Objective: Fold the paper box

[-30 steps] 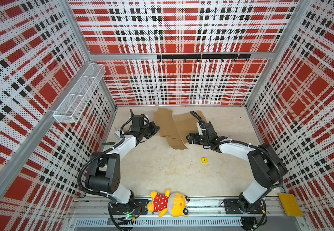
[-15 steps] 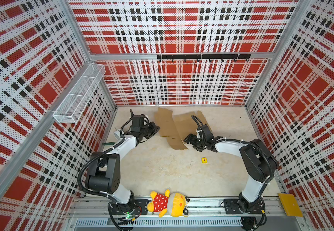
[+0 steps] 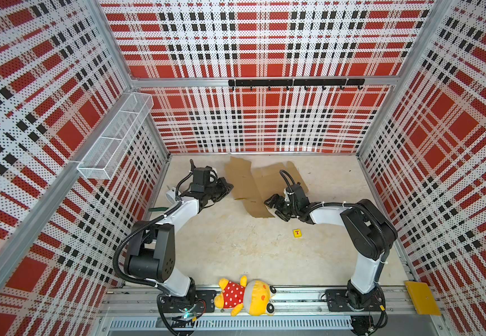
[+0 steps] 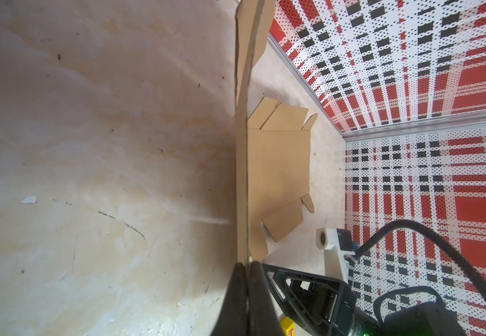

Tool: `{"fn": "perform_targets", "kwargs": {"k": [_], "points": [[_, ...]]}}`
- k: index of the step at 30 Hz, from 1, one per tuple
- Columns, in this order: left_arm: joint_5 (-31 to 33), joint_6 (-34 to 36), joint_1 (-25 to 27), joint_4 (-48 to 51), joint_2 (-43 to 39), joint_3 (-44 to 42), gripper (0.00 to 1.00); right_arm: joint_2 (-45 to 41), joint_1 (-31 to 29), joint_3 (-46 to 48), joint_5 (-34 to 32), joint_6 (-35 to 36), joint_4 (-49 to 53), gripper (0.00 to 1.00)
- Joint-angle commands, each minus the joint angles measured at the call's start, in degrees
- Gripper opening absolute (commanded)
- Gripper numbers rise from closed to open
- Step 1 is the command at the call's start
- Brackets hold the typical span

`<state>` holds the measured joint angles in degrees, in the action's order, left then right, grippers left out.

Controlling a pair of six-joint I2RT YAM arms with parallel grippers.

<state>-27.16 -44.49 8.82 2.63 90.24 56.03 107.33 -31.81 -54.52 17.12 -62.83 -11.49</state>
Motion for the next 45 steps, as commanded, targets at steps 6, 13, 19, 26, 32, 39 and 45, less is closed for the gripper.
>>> {"fn": "perform_targets", "kwargs": {"k": [6, 13, 19, 26, 32, 39, 45], "points": [[0.43, 0.72, 0.52, -0.7, -0.53, 0.67, 0.05, 2.32, -0.02, 0.38, -2.95, -2.59, -4.25, 0.86], [0.42, 0.72, 0.74, -0.67, -0.5, 0.7, 0.05, 2.46, 0.32, -1.99, -3.81, -1.7, -4.41, 0.85], [-0.28, 0.54, 0.95, -0.66, -0.68, 0.93, 0.05, 1.29, 0.45, -3.73, -3.76, -1.0, -2.96, 0.85], [-0.4, 0.54, 1.13, -0.52, -0.63, 0.84, 0.05, 1.78, 0.81, -6.17, -3.13, -0.75, -1.79, 0.86], [-0.6, 0.44, 1.32, -0.59, -0.76, 1.05, 0.05, 2.3, 1.38, -8.0, -3.5, 0.21, -0.93, 0.86], [-0.2, 0.71, 1.46, -0.55, -1.2, 0.62, 0.05, 5.09, 1.5, -11.8, -2.29, 0.71, 0.2, 0.86], [0.22, 0.63, 1.94, -0.52, -1.0, 0.61, 0.05, 7.28, 1.77, -15.11, -1.27, 1.34, 1.82, 0.86]]}}
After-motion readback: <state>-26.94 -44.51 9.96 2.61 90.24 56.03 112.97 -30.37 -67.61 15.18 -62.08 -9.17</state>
